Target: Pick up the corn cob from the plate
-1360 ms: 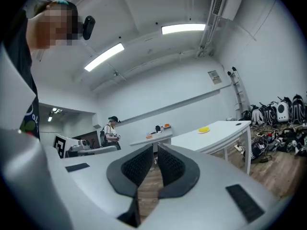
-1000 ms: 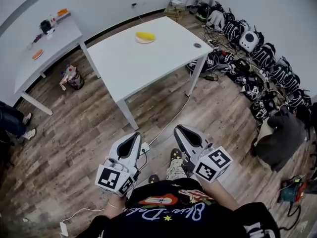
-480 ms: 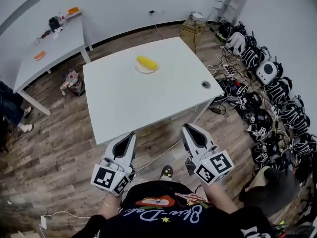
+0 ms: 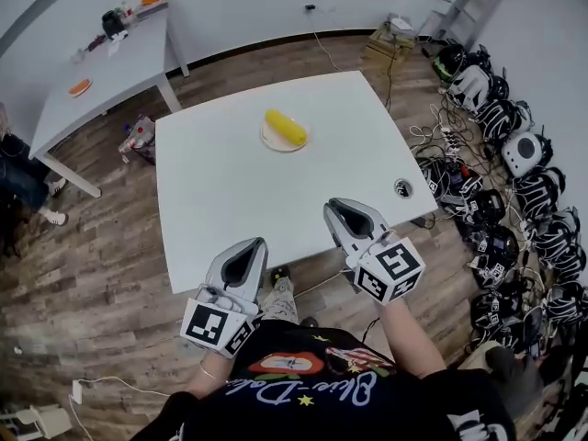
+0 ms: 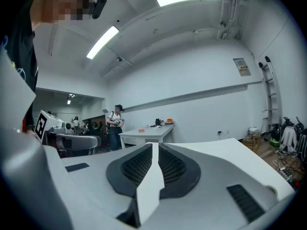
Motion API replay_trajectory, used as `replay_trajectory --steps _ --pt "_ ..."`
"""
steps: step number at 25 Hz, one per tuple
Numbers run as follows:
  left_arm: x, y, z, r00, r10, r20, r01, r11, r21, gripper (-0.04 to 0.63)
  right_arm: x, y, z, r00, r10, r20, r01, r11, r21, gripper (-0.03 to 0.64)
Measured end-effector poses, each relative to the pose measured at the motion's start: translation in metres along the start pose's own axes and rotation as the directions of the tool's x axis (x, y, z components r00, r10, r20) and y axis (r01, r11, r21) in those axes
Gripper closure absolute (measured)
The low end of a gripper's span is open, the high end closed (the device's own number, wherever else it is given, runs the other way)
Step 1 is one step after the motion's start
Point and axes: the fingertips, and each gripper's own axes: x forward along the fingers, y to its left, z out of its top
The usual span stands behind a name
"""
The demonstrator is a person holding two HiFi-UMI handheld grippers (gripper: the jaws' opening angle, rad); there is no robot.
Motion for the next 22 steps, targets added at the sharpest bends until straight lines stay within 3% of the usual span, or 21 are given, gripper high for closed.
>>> replay_trajectory --steps 3,8,11,16,19,22 --pt "0.037 0.03 0.012 1.0 0.005 0.012 -0.005 1.0 0.011 0.603 0.062 -0.032 0.006 0.998 0.036 -0.054 -0.036 0.999 -0.01 0.575" --pt "0.084 0.083 0.032 0.999 0.018 0.048 -0.018 1.0 0.015 0.603 0.177 -0.086 -0.001 0.977 0.049 -0.207 -0.071 0.992 -0.102 0.457" --pt "0.111 0.1 0.035 0.999 -0.02 0.048 0.02 1.0 -0.004 0.601 0.233 -0.116 -0.031 0.933 0.034 -0.357 -0.091 0.985 -0.143 0.375" --pt "0.141 0.127 0.027 1.0 -0.029 0.007 0.03 0.999 -0.03 0.601 0.287 -0.144 -0.069 0.873 0.027 -0.487 -0.088 0.991 -0.103 0.364" --pt "0.151 0.134 0.021 1.0 -0.004 -0.029 0.004 1.0 0.0 0.603 0.302 -0.155 -0.092 0.825 0.043 -0.564 -0.103 0.992 -0.076 0.358" --pt "0.162 0.138 0.02 0.998 0.028 -0.059 -0.027 0.999 0.031 0.603 0.314 -0.165 -0.104 0.797 0.051 -0.602 -0.118 0.99 -0.072 0.353"
